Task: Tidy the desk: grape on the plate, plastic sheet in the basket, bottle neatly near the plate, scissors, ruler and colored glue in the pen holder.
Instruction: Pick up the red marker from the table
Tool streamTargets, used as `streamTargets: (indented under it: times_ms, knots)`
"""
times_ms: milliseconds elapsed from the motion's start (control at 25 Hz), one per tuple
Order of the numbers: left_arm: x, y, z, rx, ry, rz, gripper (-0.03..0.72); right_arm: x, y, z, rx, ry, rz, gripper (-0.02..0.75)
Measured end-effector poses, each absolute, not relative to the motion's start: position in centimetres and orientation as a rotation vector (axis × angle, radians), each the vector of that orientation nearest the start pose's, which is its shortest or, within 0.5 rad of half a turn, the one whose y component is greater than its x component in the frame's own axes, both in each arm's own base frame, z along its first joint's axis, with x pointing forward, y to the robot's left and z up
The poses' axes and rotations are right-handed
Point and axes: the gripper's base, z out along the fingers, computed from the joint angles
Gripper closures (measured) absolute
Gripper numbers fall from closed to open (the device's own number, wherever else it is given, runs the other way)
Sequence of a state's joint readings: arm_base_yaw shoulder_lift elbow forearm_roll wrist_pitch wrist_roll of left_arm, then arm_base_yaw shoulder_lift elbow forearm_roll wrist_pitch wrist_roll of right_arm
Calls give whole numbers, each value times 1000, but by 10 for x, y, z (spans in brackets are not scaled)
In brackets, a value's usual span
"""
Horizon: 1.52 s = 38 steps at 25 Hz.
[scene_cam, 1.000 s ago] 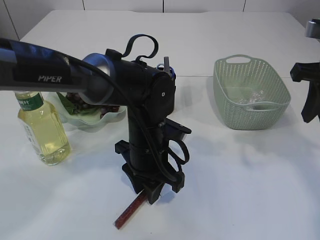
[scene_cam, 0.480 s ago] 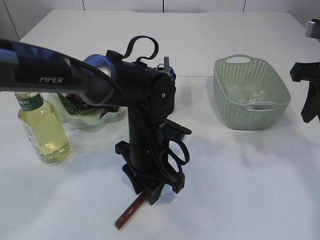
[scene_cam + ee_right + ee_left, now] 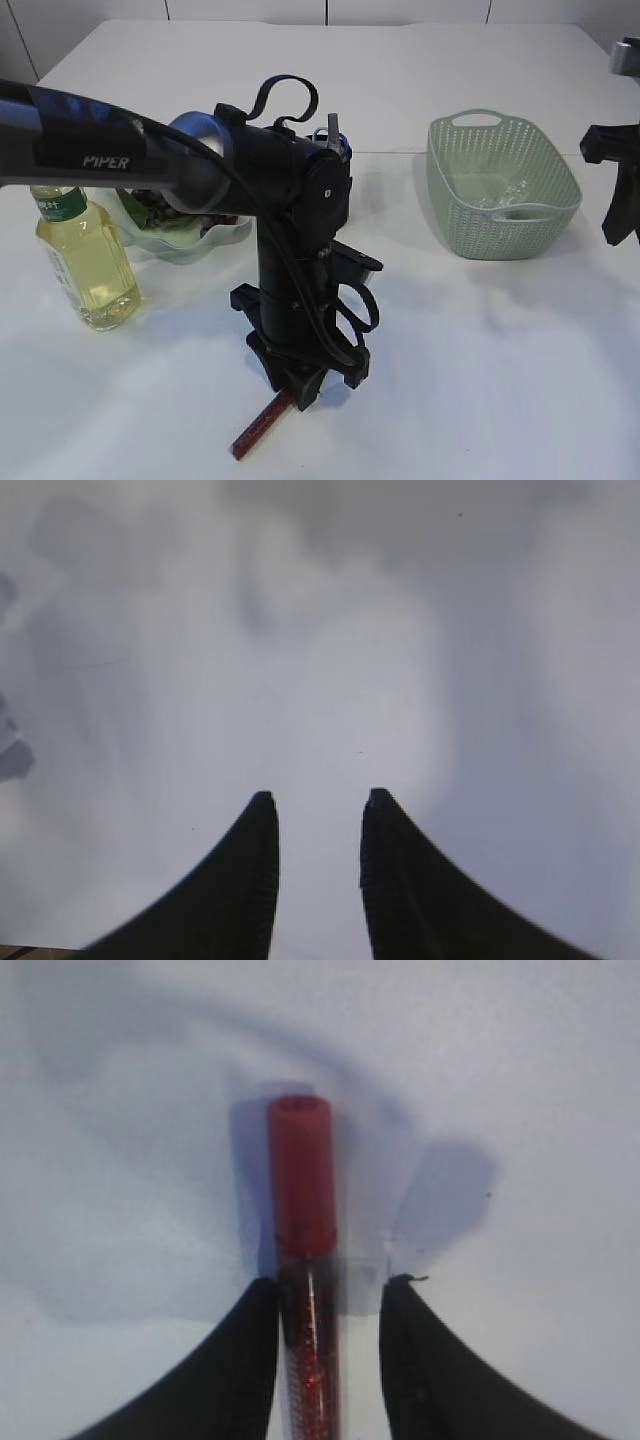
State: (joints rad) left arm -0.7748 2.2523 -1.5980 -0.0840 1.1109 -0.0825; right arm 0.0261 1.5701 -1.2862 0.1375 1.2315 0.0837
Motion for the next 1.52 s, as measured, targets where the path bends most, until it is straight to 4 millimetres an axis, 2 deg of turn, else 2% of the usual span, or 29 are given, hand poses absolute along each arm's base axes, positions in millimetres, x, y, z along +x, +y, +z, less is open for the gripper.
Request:
streamTargets:
  times_ms: [600, 800, 1000, 1400, 1520]
  knots:
    - [296, -300, 109, 1046, 3102, -32, 455, 301, 20, 289, 141, 2996, 211, 496]
    - [296, -300, 109, 1046, 3102, -32, 549, 301, 20, 289, 141, 2996, 211, 496]
    - [297, -300, 109, 1046, 3101, -34, 596, 301, 20, 289, 141, 2996, 211, 496]
    - [297, -300, 109, 1044, 3097, -36, 602, 301, 20, 289, 141, 2996, 211, 496]
    - [298, -301, 117, 1033, 3062, -63, 601, 301, 20, 289, 141, 2994, 211, 496]
